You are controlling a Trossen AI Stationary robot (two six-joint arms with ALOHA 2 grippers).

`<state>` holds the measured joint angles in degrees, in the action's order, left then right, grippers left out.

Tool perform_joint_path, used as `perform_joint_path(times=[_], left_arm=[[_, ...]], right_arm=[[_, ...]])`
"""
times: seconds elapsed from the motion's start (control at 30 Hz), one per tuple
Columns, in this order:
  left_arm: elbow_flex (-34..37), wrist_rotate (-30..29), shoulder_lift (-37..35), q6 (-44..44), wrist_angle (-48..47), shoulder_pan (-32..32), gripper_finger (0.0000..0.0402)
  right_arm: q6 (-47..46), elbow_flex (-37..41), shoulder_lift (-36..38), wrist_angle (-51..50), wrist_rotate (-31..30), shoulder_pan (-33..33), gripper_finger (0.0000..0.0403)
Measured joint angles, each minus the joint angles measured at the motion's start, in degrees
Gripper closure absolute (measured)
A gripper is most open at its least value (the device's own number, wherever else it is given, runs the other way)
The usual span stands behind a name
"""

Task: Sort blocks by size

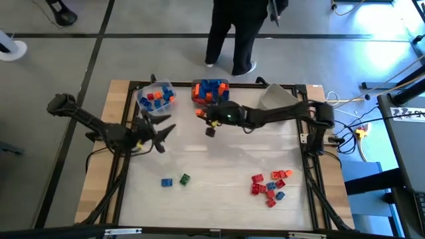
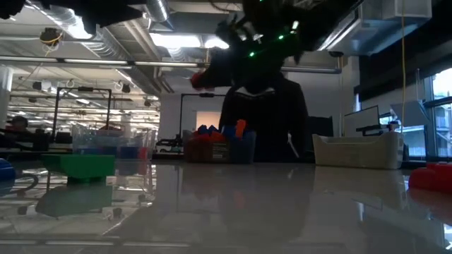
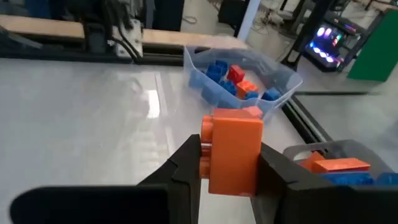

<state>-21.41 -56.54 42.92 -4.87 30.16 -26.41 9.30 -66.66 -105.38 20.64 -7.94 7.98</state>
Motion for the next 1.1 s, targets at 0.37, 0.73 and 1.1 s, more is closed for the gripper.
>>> perform_joint_path(times=[0.37,0.73,1.1], left_arm=[[0.0,0.45,-5.8,-10.28,4.37,4.86,0.0205],[0.0,1.05,-5.98,-12.28,4.62,5.75,0.0205],[0.0,1.07,-5.69,-13.56,4.45,5.86,0.0205]], right_arm=[[1.79,-20.91,-16.33,0.02,2.12,2.3,0.031],[1.57,-46.31,-33.75,-0.76,4.63,4.92,0.031],[-2.4,-62.48,-47.71,-0.81,5.35,6.83,0.0309]])
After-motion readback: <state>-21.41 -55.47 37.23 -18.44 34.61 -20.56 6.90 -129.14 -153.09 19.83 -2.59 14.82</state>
